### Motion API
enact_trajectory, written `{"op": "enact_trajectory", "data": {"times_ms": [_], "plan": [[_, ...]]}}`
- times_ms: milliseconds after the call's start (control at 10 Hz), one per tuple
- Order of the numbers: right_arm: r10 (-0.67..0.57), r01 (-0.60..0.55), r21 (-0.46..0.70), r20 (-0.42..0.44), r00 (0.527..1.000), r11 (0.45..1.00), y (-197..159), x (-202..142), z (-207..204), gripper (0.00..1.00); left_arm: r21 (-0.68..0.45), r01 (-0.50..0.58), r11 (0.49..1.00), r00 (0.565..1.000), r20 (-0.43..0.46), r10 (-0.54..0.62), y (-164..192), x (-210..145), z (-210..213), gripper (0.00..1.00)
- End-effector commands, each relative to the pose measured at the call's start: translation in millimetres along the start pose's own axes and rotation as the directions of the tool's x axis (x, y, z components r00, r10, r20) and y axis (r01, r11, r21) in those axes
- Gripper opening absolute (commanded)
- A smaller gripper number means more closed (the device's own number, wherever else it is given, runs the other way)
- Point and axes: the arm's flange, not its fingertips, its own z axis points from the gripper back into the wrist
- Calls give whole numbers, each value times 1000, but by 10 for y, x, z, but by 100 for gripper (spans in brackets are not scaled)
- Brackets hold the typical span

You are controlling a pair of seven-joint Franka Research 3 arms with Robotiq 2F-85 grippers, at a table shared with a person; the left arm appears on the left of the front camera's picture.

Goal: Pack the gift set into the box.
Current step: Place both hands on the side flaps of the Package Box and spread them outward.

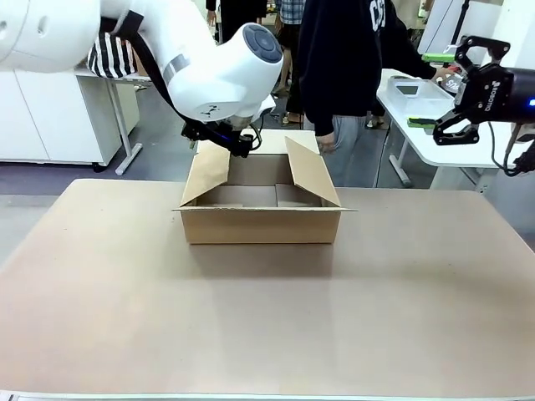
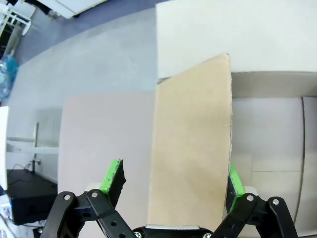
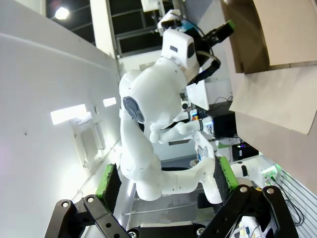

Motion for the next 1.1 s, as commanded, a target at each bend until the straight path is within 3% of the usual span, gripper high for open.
{"op": "enact_trajectory", "data": {"times_ms": [0, 200, 500, 1000], "plan": [[3, -3, 28, 0, 1000, 1000, 41, 21, -29, 100, 48, -52, 997, 998, 26, 51, 224, -33, -13, 100], [3, -3, 28, 0, 1000, 1000, 41, 21, -29, 100, 31, -71, 997, 997, 16, 71, 484, 36, -45, 100], [3, -3, 28, 0, 1000, 1000, 41, 21, -29, 100, -126, -120, 985, 991, -71, 111, 935, 60, -192, 100], [3, -3, 28, 0, 1000, 1000, 41, 21, -29, 100, -367, -234, 900, 969, -166, 184, 1566, 90, -439, 100]]}}
